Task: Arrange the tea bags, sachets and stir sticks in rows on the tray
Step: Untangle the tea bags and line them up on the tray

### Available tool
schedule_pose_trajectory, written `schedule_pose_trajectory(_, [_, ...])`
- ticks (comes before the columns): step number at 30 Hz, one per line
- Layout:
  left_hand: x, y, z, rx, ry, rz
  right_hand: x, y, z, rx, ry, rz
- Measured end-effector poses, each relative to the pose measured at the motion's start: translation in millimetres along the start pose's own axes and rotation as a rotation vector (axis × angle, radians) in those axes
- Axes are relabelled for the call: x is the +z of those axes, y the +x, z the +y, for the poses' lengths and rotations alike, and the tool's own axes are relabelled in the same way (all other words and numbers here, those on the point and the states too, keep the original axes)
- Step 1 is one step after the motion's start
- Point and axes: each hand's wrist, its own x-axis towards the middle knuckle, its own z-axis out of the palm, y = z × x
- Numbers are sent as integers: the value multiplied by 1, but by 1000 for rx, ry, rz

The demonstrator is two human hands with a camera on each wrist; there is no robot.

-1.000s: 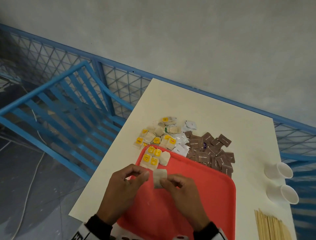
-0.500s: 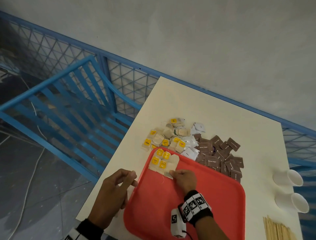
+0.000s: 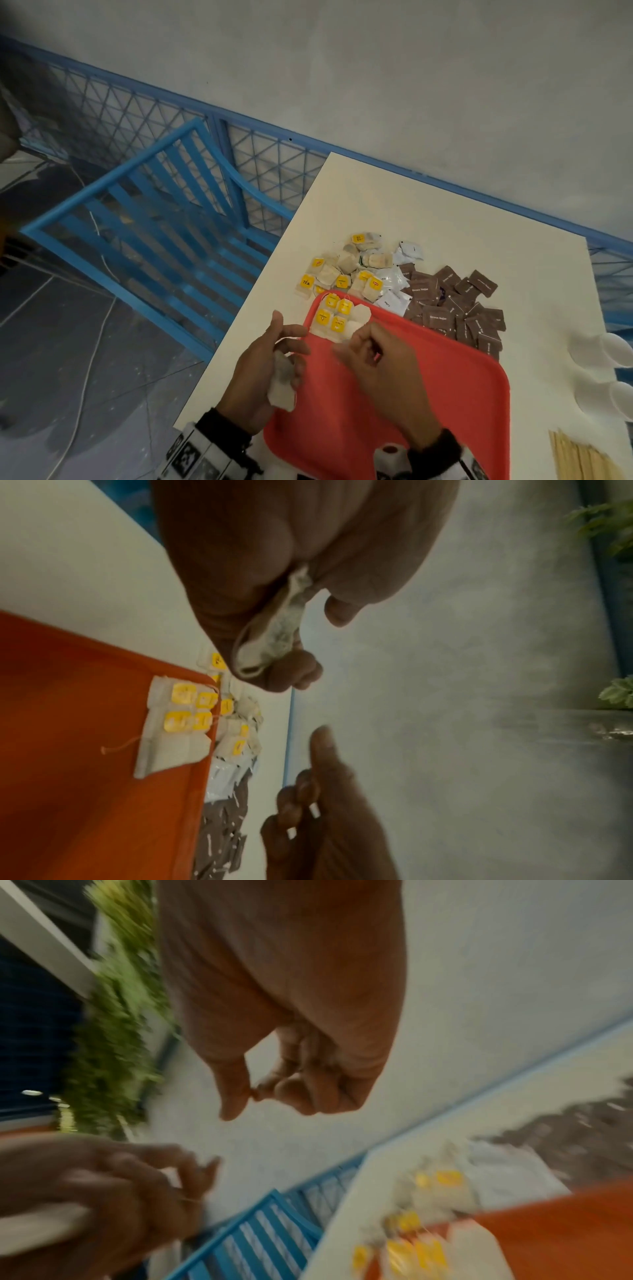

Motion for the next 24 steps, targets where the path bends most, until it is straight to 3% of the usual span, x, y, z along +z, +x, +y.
schedule_pose_trajectory(4, [20, -1, -13, -43, -64, -67, -9, -34, -23, -468, -343, -188])
schedule_pose_trajectory(6, [30, -4, -20, -65, -92, -93, -9, -44, -15, -537, -433, -194])
schedule_pose_trajectory(9, [41, -8, -30, -86, -109, -93, -12, -55, 2, -601, -424, -92])
schedule_pose_trajectory(12, [45, -9, -40, -90, -93, -96, -21, -60, -2, -518, -273, -34])
schedule_pose_trajectory(16, [54, -16, -51, -140, -71, -257, -47, -55, -15, -129, 119, -40])
schedule_pose_trajectory(18, [60, -22, -52, -133, 9, -296, -65, -51, -18, -28, 279, -87])
schedule_pose_trajectory(21, [60, -33, -45, 7, 254, -256, -87, -48, -23, -8, 351, -106])
schedule_pose_trajectory(24, [52, -43, -29, 320, 567, -181, -100, -44, -27, -107, 164, -156])
